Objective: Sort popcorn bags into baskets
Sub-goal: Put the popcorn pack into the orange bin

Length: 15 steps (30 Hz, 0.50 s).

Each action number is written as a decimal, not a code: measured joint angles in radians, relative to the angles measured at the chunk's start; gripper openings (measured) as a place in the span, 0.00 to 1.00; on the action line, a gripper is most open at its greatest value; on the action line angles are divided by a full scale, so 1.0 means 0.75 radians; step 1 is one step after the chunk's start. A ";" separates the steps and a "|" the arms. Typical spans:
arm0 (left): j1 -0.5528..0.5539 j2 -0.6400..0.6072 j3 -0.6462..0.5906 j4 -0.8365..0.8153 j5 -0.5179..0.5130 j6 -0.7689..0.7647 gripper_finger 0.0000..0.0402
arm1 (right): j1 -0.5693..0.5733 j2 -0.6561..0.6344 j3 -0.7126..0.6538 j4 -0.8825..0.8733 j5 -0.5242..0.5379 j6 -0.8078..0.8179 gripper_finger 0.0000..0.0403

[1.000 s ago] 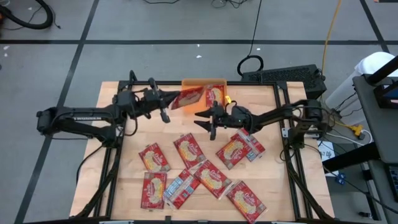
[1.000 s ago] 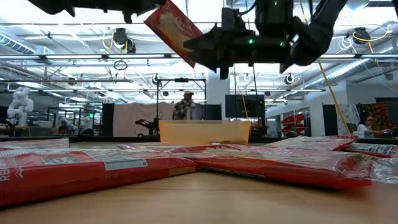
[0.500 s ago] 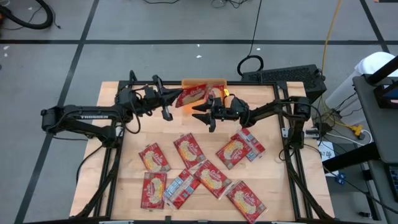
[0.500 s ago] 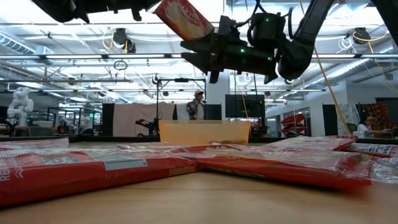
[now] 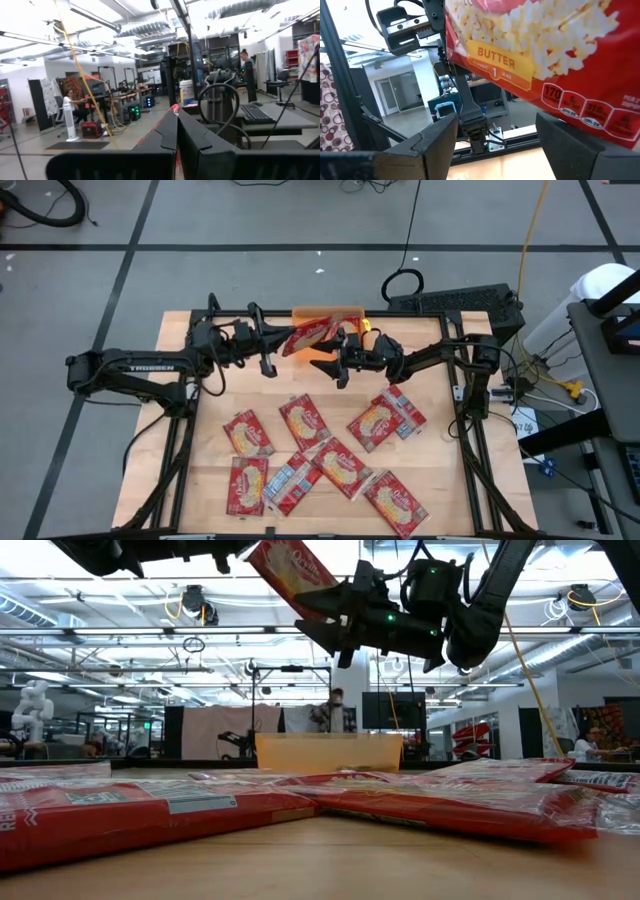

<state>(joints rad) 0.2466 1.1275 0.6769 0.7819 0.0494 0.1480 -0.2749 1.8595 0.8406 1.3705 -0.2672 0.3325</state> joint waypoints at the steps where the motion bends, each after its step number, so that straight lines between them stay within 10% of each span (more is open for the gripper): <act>1: 0.000 0.000 0.000 0.001 0.000 0.000 0.01 | 0.000 0.000 0.000 0.000 0.000 0.000 0.66; 15: 0.001 0.000 0.000 0.009 0.069 0.002 0.01 | -0.020 0.007 0.000 0.199 -0.004 0.069 0.65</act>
<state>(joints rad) 0.2474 1.1275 0.6769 0.7885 0.1011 0.1493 -0.2897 1.8645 0.8405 1.5196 -0.2704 0.3843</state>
